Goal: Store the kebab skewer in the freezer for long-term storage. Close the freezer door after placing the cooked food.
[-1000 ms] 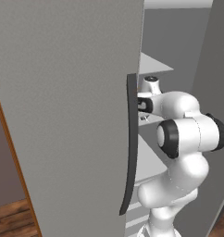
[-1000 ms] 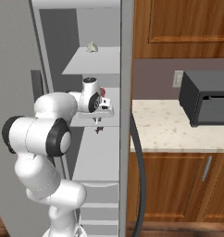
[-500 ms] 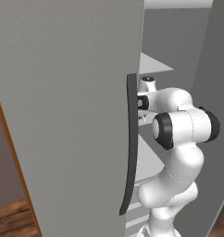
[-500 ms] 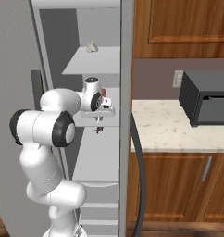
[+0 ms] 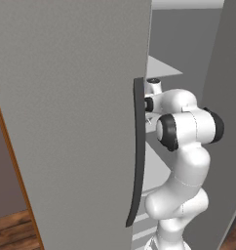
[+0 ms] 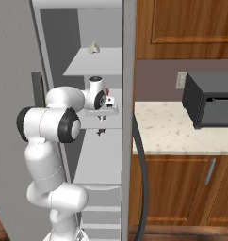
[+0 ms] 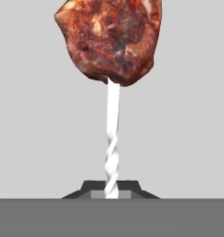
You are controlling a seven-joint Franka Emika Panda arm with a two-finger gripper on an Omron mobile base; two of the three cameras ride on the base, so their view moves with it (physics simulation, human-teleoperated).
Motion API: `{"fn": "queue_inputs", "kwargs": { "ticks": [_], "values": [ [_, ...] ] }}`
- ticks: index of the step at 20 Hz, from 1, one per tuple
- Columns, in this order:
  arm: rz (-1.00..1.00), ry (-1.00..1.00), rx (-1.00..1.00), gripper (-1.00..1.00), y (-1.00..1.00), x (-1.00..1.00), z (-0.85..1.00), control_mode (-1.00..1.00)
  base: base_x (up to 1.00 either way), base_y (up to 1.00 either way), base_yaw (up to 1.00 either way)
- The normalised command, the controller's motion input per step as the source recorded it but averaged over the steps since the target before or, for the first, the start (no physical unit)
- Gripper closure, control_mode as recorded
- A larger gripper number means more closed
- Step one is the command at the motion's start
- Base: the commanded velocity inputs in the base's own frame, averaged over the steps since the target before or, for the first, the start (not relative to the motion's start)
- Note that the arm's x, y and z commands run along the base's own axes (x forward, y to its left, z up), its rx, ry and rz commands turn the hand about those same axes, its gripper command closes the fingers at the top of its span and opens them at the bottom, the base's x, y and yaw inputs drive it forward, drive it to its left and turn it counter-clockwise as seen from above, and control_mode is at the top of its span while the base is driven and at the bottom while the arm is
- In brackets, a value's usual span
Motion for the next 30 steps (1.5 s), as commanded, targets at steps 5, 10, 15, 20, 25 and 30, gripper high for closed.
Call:
{"fn": "queue_inputs", "kwargs": {
  "ticks": [5, 10, 15, 20, 25, 30],
  "values": [
    [0.0, 0.0, 0.0, -1.0, 0.13, 0.18, -0.1, -1.0, 0.0, 0.0, 0.0],
    [0.0, 0.0, 0.0, -1.0, 0.12, 0.14, -0.07, -1.0, 0.0, 0.0, 0.0],
    [0.0, 0.0, 0.0, -1.0, 0.02, 0.05, -0.05, -1.0, 0.0, 0.0, 0.0],
    [0.0, 0.0, 0.0, -1.0, 0.0, -0.18, 0.0, -1.0, 0.0, 0.0, 0.0],
    [0.0, 0.0, 0.0, -1.0, -0.01, -0.48, 0.0, -1.0, 0.0, 0.0, 0.0],
    [0.0, -0.02, 0.0, -1.0, -0.16, -0.83, 0.0, -1.0, 0.0, 0.0, 0.0]
  ]
}}
